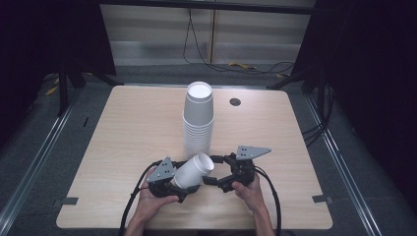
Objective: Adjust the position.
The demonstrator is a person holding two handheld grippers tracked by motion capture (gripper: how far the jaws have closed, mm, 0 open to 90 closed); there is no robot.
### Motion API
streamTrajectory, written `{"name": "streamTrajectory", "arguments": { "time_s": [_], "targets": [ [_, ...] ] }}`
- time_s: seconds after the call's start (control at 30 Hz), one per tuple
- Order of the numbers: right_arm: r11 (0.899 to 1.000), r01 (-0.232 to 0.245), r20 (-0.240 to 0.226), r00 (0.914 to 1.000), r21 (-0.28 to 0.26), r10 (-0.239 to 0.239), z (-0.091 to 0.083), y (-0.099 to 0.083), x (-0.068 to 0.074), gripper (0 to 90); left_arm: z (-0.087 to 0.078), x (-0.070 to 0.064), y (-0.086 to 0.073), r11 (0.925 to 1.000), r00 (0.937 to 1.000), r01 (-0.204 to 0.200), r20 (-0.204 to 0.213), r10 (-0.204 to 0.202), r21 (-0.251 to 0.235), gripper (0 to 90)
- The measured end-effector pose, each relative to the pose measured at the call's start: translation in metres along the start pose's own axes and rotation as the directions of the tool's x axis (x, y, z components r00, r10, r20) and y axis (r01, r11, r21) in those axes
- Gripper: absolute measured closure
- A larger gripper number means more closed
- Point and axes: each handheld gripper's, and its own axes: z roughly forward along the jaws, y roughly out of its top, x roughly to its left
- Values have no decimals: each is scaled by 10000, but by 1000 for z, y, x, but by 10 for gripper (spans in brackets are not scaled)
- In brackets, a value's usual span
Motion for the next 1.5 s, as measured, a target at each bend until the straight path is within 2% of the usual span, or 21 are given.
{"name": "streamTrajectory", "arguments": {
  "time_s": [0.37,0.53,0.6,0.83,1.03,1.17,1.4,1.43,1.5],
  "targets": [
    [9993,9,247,9997,381,-18,-4,-1,0,140,2,0,5,9955,9983,-581,-7,583,753,151],
    [9967,98,477,9988,803,-137,-5,0,1,139,5,0,9,9885,9954,-959,46,960,1165,152],
    [9957,186,512,9984,903,-233,-6,1,1,139,6,0,10,9826,9930,-1173,38,1180,1437,152],
    [9931,225,653,9974,1148,-302,-7,2,1,139,7,0,13,9753,9919,-1266,298,1233,1809,153],
    [9780,451,656,9961,2035,-596,-2,3,3,139,10,-1,15,9636,9882,-1516,569,1424,2203,153],
    [9703,525,621,9957,2363,-691,1,4,3,139,9,0,17,9610,9875,-1560,563,1470,2284,153],
    [9581,588,630,9948,2805,-795,2,7,4,140,10,-1,20,9346,9782,-2073,697,1954,2891,155],
    [9558,583,608,9950,2881,-790,2,6,4,139,11,-1,21,9340,9786,-2057,691,1939,2922,154],
    [9501,567,663,9945,3069,-808,3,6,4,139,11,-1,22,9272,9772,-2122,663,2016,3086,155]
  ]
}}
